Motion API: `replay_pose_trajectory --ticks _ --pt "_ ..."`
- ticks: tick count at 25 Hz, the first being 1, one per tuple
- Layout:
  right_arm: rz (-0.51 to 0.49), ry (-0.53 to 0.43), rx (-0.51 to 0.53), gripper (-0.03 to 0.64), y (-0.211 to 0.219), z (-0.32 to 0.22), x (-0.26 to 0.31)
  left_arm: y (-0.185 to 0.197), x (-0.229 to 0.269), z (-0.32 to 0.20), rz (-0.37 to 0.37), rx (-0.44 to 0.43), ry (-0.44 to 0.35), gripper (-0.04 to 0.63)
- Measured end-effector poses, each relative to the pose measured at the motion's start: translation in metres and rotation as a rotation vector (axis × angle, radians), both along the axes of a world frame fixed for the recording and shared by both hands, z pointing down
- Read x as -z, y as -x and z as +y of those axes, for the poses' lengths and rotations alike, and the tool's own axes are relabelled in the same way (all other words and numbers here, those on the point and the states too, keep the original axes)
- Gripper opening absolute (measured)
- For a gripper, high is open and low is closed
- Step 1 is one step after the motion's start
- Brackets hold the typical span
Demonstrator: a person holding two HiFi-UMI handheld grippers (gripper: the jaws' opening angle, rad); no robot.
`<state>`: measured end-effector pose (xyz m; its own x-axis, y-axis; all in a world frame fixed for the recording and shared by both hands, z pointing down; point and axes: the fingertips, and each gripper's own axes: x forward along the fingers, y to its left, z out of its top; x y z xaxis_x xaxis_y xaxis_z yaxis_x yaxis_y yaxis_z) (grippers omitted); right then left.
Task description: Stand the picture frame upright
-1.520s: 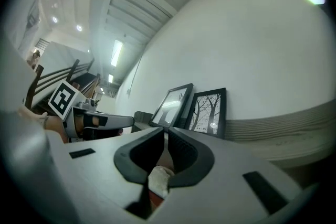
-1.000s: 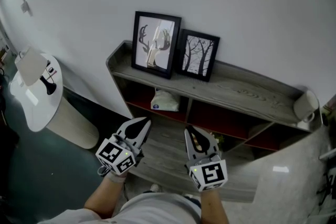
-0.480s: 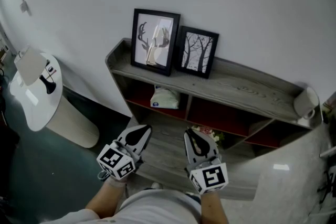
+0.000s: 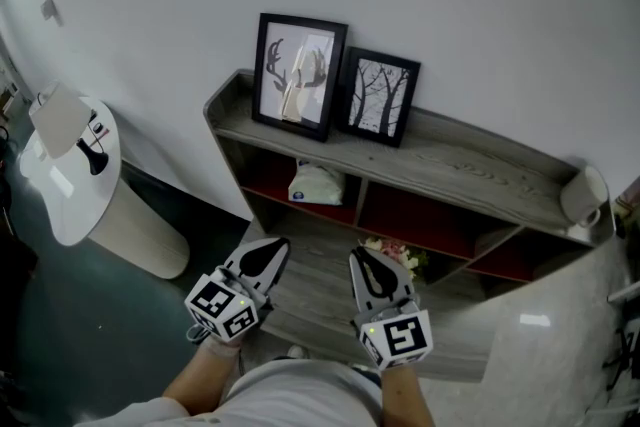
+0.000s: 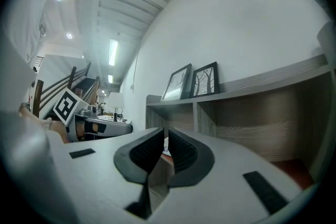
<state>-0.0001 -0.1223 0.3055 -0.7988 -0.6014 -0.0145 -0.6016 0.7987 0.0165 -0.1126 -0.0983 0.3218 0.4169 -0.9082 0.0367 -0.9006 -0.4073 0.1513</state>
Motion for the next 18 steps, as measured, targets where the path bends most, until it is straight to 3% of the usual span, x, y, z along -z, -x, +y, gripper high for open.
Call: replay_pose_trajectory --ticks 18 --pt "0.016 0.033 -0.002 0.035 -0.01 0.002 -0.015 -0.007 -0.004 0.002 0.004 -0.007 0.012 0.015"
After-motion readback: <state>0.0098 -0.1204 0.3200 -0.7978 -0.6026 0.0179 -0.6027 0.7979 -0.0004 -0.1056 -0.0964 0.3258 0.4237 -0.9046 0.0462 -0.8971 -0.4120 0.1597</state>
